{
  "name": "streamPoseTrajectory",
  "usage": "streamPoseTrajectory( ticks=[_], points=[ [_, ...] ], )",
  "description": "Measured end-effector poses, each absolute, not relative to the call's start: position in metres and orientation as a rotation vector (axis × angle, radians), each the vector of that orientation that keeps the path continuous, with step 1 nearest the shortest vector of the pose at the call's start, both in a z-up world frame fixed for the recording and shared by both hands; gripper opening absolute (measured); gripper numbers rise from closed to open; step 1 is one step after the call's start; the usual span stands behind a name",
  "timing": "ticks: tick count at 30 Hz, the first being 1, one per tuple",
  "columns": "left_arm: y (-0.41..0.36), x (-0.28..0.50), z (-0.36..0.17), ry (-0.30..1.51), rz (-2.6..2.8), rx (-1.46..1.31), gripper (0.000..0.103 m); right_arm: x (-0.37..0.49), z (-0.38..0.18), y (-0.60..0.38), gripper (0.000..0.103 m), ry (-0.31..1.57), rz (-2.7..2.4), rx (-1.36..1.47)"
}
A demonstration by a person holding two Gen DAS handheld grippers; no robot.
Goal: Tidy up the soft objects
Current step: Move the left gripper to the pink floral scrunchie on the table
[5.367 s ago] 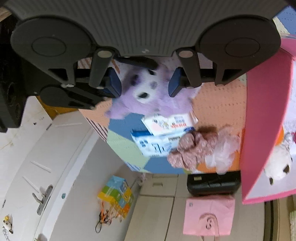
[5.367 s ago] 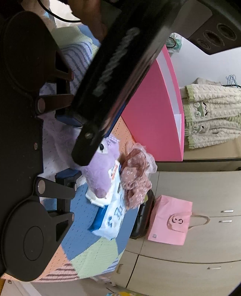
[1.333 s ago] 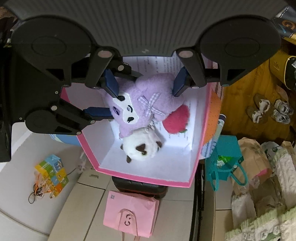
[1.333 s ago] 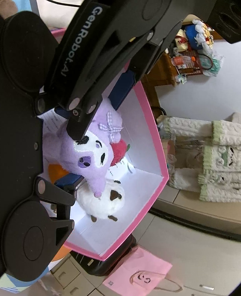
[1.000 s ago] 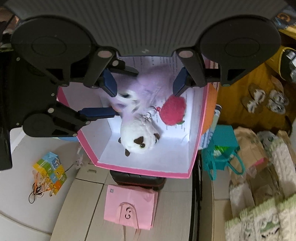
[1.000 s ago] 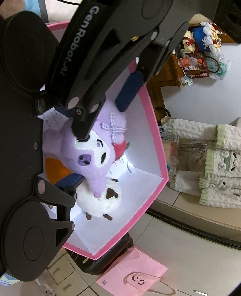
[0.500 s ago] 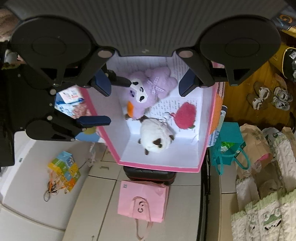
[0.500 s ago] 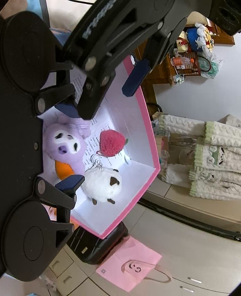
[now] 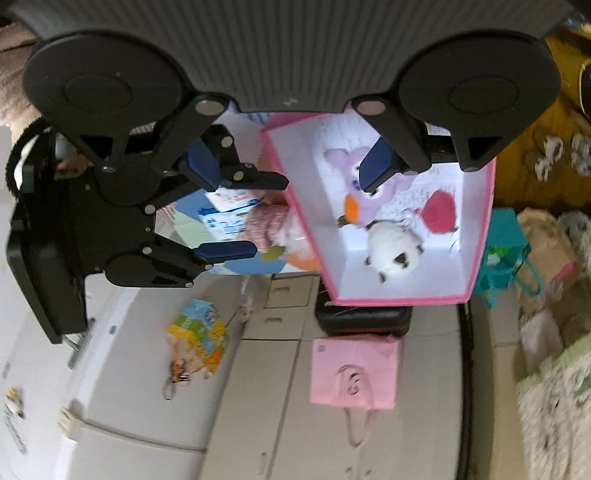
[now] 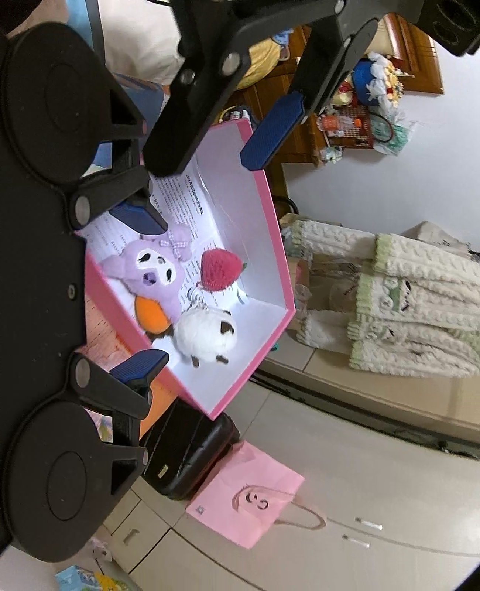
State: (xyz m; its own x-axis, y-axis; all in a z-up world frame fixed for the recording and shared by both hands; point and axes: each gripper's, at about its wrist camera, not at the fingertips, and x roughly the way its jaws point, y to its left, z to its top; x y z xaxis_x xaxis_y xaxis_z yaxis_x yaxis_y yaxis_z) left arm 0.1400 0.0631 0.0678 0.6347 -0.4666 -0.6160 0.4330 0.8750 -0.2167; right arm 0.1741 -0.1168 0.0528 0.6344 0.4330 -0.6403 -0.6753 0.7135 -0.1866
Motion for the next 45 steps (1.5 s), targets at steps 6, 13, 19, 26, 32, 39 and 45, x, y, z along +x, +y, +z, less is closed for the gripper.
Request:
streamPoseTrajectory(
  ticks=[6, 13, 19, 26, 32, 39, 45],
  points=[
    [0.035, 0.122, 0.081, 0.658, -0.643, -0.053, 0.088, 0.151, 0.05, -0.18, 0.074, 0.534, 0.613, -0.345],
    [-0.018, 0.123, 0.073, 0.632, -0.713, 0.029, 0.09, 0.138, 0.028, -0.265, 0.074, 0.513, 0.502, -0.219],
    [-0.062, 0.12, 0.048, 0.525, -0.712, 0.144, 0.09, 0.143, 0.011, -0.299, 0.074, 0.548, 0.455, -0.179],
    [-0.09, 0.152, 0.012, 0.682, -0.737, 0.102, 0.09, 0.155, -0.015, -0.322, 0.079, 0.575, 0.454, -0.133],
    [-0.099, 0.183, -0.014, 0.725, -0.624, 0.123, 0.09, 0.159, -0.042, -0.325, 0.08, 0.564, 0.487, -0.173],
    [-0.106, 0.222, -0.035, 0.73, -0.501, 0.092, 0.087, 0.173, -0.083, -0.3, 0.081, 0.647, 0.528, -0.16],
    [-0.119, 0.248, -0.047, 0.715, -0.435, 0.054, 0.087, 0.184, -0.096, -0.273, 0.084, 0.637, 0.498, -0.158]
  ],
)
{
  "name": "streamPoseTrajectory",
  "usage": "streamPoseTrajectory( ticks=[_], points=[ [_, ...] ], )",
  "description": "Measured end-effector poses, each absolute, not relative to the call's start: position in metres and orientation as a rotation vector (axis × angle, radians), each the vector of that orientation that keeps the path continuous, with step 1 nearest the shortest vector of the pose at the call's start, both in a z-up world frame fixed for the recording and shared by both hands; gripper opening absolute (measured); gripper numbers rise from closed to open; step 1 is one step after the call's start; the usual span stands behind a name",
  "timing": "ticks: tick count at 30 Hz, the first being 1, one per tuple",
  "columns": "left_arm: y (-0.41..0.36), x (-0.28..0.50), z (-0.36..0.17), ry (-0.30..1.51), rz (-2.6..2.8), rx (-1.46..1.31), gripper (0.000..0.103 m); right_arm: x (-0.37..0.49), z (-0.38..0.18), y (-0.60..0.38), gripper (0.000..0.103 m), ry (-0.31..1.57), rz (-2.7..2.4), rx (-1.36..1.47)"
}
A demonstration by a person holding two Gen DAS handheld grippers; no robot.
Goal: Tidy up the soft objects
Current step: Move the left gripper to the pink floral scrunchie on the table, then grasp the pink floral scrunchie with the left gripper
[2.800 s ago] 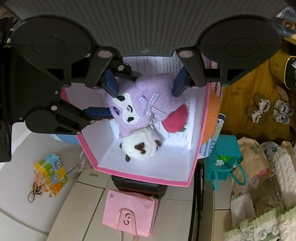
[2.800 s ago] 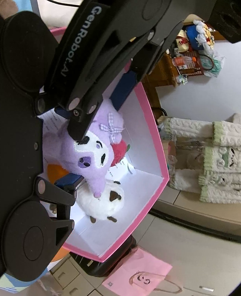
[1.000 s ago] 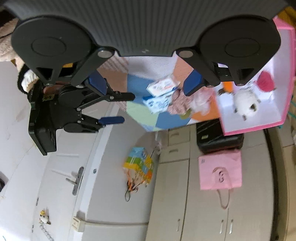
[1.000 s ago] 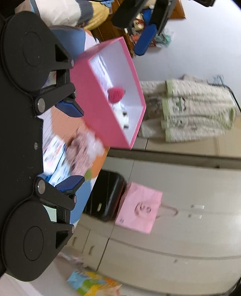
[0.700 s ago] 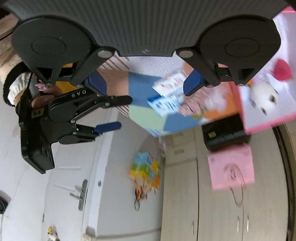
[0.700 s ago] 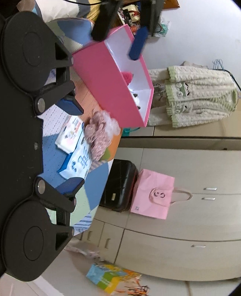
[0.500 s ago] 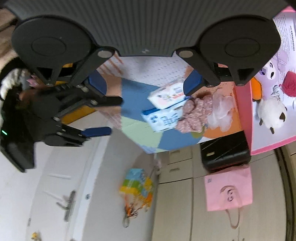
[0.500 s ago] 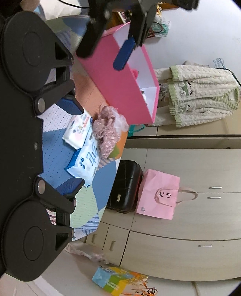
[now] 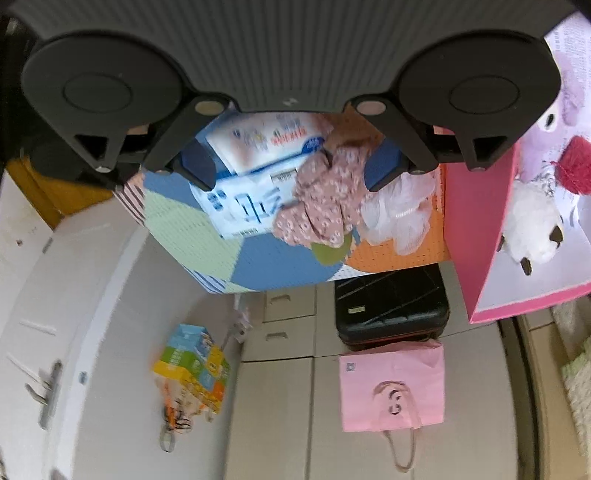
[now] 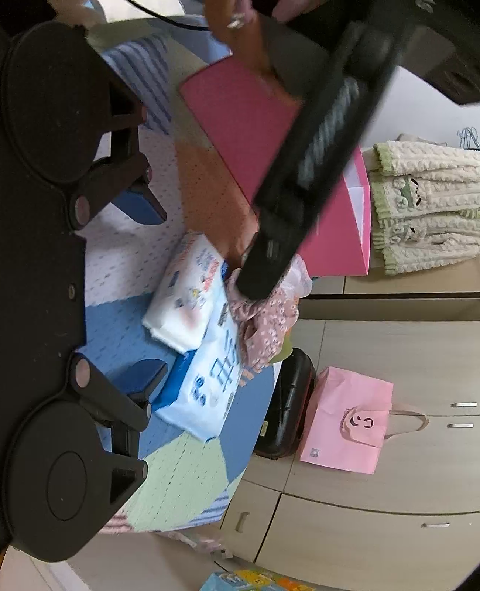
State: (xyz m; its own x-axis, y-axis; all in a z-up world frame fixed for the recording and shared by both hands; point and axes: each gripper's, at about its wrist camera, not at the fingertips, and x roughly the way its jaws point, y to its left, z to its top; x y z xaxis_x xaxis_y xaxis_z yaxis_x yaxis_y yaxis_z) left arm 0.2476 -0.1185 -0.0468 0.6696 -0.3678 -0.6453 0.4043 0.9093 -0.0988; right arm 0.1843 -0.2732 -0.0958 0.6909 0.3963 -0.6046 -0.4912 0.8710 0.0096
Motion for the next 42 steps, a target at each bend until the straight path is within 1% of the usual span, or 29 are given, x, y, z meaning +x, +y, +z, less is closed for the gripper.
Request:
streamPoseTrajectory(
  ticks=[4, 6, 8, 11, 12, 13, 15, 17, 19, 22, 26, 29, 35, 36, 37, 38, 39, 40, 41, 42],
  points=[
    [-0.121, 0.265, -0.059, 0.727, -0.352, -0.004, 0.088, 0.192, -0.103, -0.264, 0.084, 0.634, 0.454, -0.111],
    [-0.122, 0.272, -0.066, 0.73, -0.322, -0.02, 0.088, 0.194, -0.103, -0.26, 0.085, 0.632, 0.441, -0.118],
    [-0.121, 0.281, -0.072, 0.777, -0.315, -0.053, 0.087, 0.198, -0.103, -0.255, 0.09, 0.639, 0.441, -0.148],
    [-0.116, 0.288, -0.08, 0.806, -0.317, -0.118, 0.086, 0.203, -0.106, -0.248, 0.091, 0.655, 0.429, -0.188],
    [-0.116, 0.289, -0.083, 0.807, -0.32, -0.122, 0.078, 0.204, -0.107, -0.247, 0.091, 0.659, 0.422, -0.192],
    [-0.115, 0.289, -0.085, 0.81, -0.323, -0.12, 0.064, 0.205, -0.108, -0.246, 0.091, 0.665, 0.414, -0.192],
    [-0.114, 0.291, -0.09, 0.833, -0.319, -0.128, 0.05, 0.205, -0.109, -0.243, 0.091, 0.667, 0.407, -0.189],
    [-0.112, 0.29, -0.094, 0.825, -0.325, -0.145, 0.044, 0.203, -0.109, -0.242, 0.092, 0.665, 0.406, -0.186],
    [-0.112, 0.286, -0.094, 0.807, -0.32, -0.142, 0.031, 0.202, -0.11, -0.24, 0.093, 0.663, 0.404, -0.185],
    [-0.11, 0.281, -0.095, 0.785, -0.311, -0.146, 0.025, 0.202, -0.109, -0.242, 0.094, 0.665, 0.404, -0.177],
    [-0.11, 0.275, -0.095, 0.756, -0.3, -0.144, 0.021, 0.203, -0.11, -0.244, 0.095, 0.666, 0.4, -0.169],
    [-0.108, 0.27, -0.092, 0.742, -0.303, -0.158, 0.021, 0.209, -0.113, -0.245, 0.1, 0.675, 0.423, -0.17],
    [-0.103, 0.254, -0.086, 0.708, -0.316, -0.175, 0.021, 0.21, -0.114, -0.243, 0.102, 0.681, 0.426, -0.165],
    [-0.102, 0.251, -0.085, 0.705, -0.324, -0.181, 0.021, 0.209, -0.115, -0.243, 0.101, 0.679, 0.421, -0.161],
    [-0.101, 0.249, -0.083, 0.702, -0.33, -0.187, 0.021, 0.208, -0.114, -0.244, 0.098, 0.673, 0.414, -0.157],
    [-0.1, 0.246, -0.081, 0.695, -0.337, -0.19, 0.021, 0.205, -0.113, -0.245, 0.087, 0.66, 0.408, -0.149],
    [-0.1, 0.243, -0.079, 0.69, -0.342, -0.187, 0.021, 0.203, -0.112, -0.247, 0.085, 0.655, 0.41, -0.14],
    [-0.1, 0.24, -0.077, 0.684, -0.345, -0.186, 0.021, 0.201, -0.112, -0.247, 0.08, 0.654, 0.409, -0.141],
    [-0.099, 0.237, -0.076, 0.678, -0.351, -0.185, 0.021, 0.197, -0.111, -0.248, 0.064, 0.645, 0.405, -0.138],
    [-0.098, 0.234, -0.075, 0.674, -0.358, -0.185, 0.021, 0.194, -0.11, -0.249, 0.057, 0.642, 0.413, -0.124]
  ],
)
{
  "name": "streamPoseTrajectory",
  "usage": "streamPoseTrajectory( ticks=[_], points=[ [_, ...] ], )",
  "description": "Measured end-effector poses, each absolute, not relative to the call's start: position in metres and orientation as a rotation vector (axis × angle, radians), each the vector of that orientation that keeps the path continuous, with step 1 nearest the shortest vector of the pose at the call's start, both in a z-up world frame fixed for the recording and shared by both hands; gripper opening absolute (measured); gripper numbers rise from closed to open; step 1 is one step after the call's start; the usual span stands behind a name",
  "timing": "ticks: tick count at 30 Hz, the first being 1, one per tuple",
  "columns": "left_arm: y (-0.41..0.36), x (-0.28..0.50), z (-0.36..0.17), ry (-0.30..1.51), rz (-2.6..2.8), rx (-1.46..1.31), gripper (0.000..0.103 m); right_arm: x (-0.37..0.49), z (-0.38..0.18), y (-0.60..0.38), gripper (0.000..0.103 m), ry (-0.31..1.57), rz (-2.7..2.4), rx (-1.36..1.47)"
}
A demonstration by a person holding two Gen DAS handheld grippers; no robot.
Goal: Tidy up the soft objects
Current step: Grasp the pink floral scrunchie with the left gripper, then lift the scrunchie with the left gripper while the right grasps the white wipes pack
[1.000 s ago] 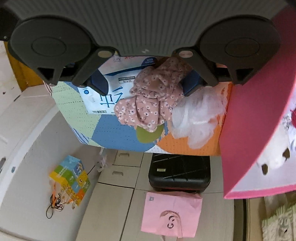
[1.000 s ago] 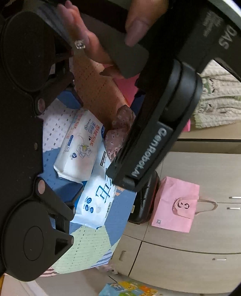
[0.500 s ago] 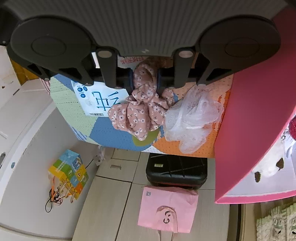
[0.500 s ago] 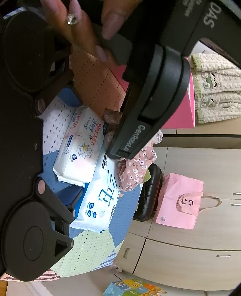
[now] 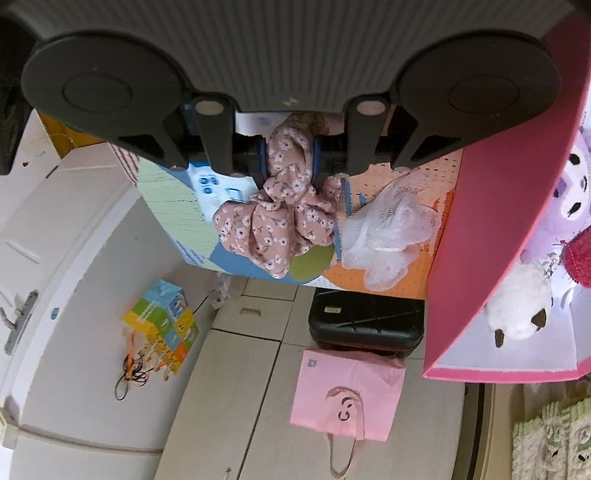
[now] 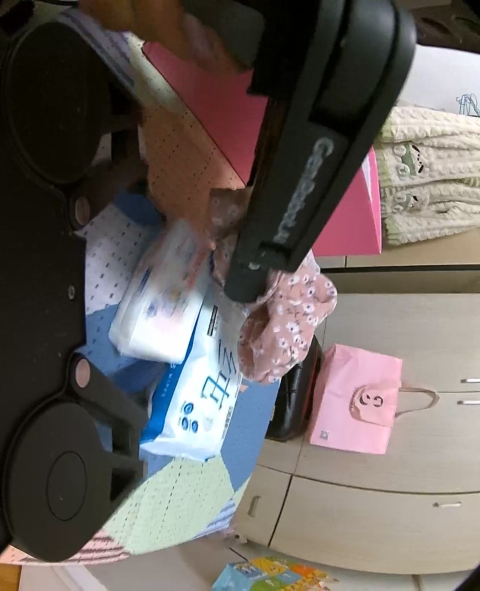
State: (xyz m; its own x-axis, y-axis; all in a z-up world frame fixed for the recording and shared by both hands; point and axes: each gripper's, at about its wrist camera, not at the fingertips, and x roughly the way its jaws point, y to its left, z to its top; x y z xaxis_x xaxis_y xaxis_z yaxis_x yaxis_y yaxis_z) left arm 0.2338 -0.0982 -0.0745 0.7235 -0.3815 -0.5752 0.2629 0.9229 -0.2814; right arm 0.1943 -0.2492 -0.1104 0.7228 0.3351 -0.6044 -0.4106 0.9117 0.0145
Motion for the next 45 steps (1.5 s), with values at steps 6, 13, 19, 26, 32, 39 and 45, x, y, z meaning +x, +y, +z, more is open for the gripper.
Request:
streamPoseTrajectory(
  ticks=[6, 13, 19, 26, 32, 39, 45],
  points=[
    [-0.091, 0.22, -0.068, 0.665, -0.373, -0.198, 0.021, 0.177, -0.11, -0.251, 0.043, 0.637, 0.377, -0.094],
    [-0.085, 0.205, -0.062, 0.641, -0.388, -0.204, 0.021, 0.162, -0.11, -0.258, 0.04, 0.634, 0.357, -0.075],
    [-0.084, 0.198, -0.06, 0.659, -0.424, -0.188, 0.021, 0.146, -0.105, -0.256, 0.056, 0.655, 0.402, -0.168],
    [-0.082, 0.193, -0.057, 0.65, -0.459, -0.176, 0.021, 0.166, -0.103, -0.245, 0.093, 0.602, 0.424, -0.244],
    [-0.067, 0.183, -0.038, 0.647, -0.448, -0.127, 0.021, 0.191, -0.107, -0.232, 0.08, 0.629, 0.49, -0.294],
    [-0.052, 0.173, -0.033, 0.694, -0.494, -0.12, 0.021, 0.185, -0.094, -0.236, 0.044, 0.611, 0.481, -0.194],
    [-0.047, 0.164, -0.034, 0.701, -0.509, -0.115, 0.021, 0.181, -0.101, -0.233, 0.048, 0.645, 0.448, -0.224]
  ],
)
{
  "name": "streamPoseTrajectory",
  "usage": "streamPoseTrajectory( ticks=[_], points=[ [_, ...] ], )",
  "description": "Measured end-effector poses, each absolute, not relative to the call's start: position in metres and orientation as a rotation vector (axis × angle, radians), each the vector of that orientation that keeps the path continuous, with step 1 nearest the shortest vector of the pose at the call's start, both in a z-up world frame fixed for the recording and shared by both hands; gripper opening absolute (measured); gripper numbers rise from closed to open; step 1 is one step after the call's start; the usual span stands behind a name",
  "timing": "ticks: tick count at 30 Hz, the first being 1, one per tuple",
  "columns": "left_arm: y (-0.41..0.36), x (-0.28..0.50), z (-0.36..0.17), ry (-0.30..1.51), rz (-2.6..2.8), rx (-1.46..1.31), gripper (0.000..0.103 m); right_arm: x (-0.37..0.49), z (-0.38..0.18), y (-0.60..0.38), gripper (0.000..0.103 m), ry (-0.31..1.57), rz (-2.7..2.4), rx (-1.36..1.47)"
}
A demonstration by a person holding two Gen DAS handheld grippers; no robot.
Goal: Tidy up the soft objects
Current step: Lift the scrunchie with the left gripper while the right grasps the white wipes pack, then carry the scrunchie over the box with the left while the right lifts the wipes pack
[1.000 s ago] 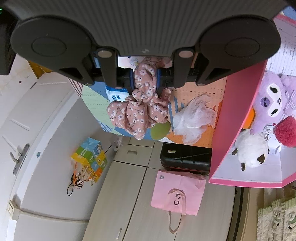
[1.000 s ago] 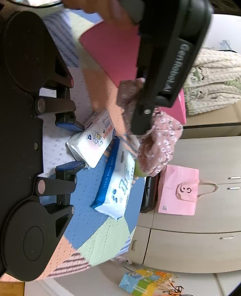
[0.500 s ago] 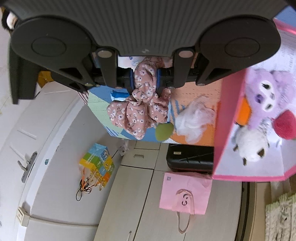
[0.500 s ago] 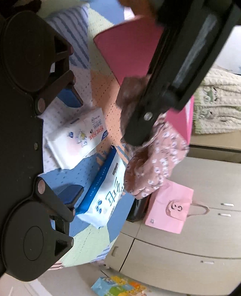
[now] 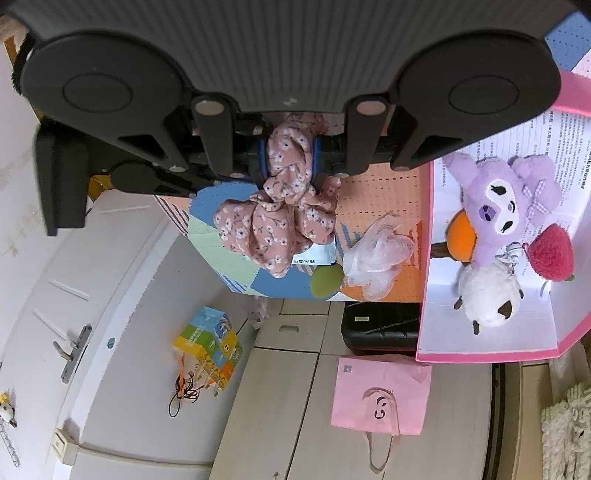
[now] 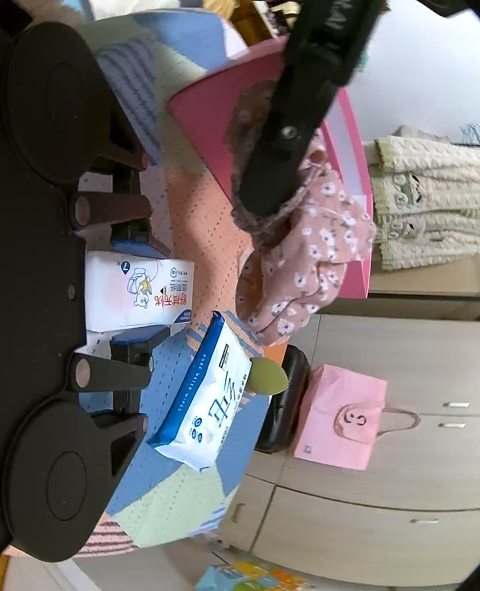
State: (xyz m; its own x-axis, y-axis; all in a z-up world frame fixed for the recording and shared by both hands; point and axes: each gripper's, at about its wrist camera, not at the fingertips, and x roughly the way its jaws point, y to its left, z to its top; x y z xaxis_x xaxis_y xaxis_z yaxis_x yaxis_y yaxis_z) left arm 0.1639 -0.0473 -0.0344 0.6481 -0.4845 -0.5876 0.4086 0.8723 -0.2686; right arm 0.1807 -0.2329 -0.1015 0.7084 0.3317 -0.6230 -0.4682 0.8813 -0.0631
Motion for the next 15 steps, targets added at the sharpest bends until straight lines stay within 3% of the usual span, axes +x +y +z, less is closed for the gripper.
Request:
streamPoseTrajectory(
  ticks=[2, 3, 4, 15],
  points=[
    [-0.047, 0.16, -0.033, 0.694, -0.512, -0.118, 0.021, 0.171, -0.105, -0.234, 0.053, 0.655, 0.438, -0.242],
    [-0.047, 0.158, -0.032, 0.691, -0.513, -0.118, 0.021, 0.172, -0.106, -0.235, 0.052, 0.658, 0.43, -0.221],
    [-0.046, 0.157, -0.032, 0.687, -0.514, -0.117, 0.021, 0.173, -0.105, -0.239, 0.046, 0.664, 0.427, -0.176],
    [-0.037, 0.134, -0.027, 0.702, -0.524, -0.118, 0.021, 0.152, -0.083, -0.264, 0.046, 0.683, 0.375, -0.055]
  ],
)
